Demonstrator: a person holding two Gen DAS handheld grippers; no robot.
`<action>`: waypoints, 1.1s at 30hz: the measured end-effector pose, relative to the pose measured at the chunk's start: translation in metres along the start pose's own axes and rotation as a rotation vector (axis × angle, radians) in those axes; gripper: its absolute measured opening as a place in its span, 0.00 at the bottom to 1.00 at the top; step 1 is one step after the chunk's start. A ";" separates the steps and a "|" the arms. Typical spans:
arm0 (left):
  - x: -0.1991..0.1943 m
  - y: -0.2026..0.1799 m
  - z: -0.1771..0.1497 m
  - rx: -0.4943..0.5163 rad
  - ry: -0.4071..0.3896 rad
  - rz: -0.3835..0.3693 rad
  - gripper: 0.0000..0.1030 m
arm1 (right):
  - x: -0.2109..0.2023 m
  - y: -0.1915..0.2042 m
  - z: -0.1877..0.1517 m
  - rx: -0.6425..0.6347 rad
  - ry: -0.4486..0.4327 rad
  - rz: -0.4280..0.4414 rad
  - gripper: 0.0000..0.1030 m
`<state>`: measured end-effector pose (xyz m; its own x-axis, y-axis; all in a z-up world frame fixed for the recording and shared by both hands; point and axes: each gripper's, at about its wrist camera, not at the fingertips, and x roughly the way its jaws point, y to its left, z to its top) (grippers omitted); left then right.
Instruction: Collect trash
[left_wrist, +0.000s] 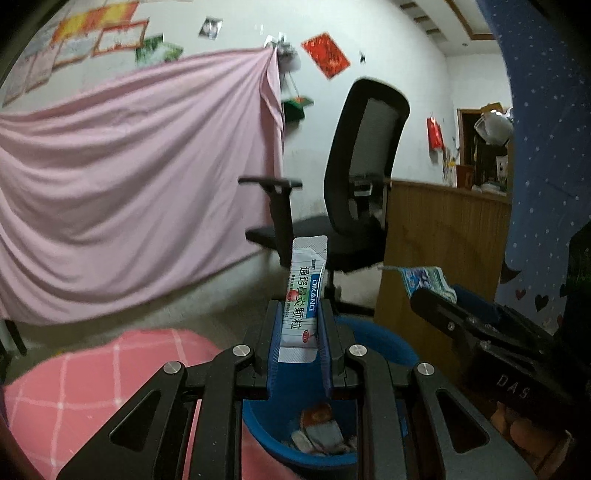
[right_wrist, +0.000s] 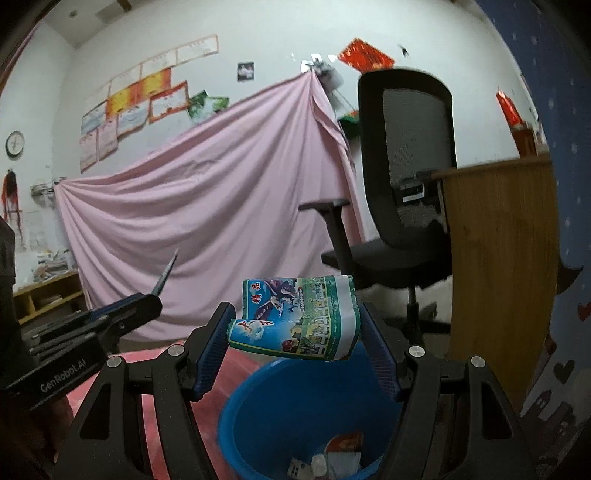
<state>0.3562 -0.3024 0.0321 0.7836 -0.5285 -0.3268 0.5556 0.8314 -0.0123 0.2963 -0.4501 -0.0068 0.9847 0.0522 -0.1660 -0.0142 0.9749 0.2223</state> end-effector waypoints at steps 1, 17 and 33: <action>0.004 0.001 0.000 -0.007 0.023 -0.005 0.15 | 0.002 -0.002 -0.001 0.007 0.010 0.000 0.65; 0.045 0.030 -0.016 -0.156 0.239 -0.002 0.31 | 0.025 -0.013 -0.015 0.092 0.141 0.012 0.67; 0.038 0.046 -0.016 -0.213 0.222 0.040 0.52 | 0.029 -0.016 -0.014 0.107 0.165 -0.002 0.73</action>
<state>0.4068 -0.2810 0.0037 0.7105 -0.4636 -0.5294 0.4363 0.8805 -0.1855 0.3230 -0.4612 -0.0292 0.9428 0.0938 -0.3199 0.0149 0.9468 0.3214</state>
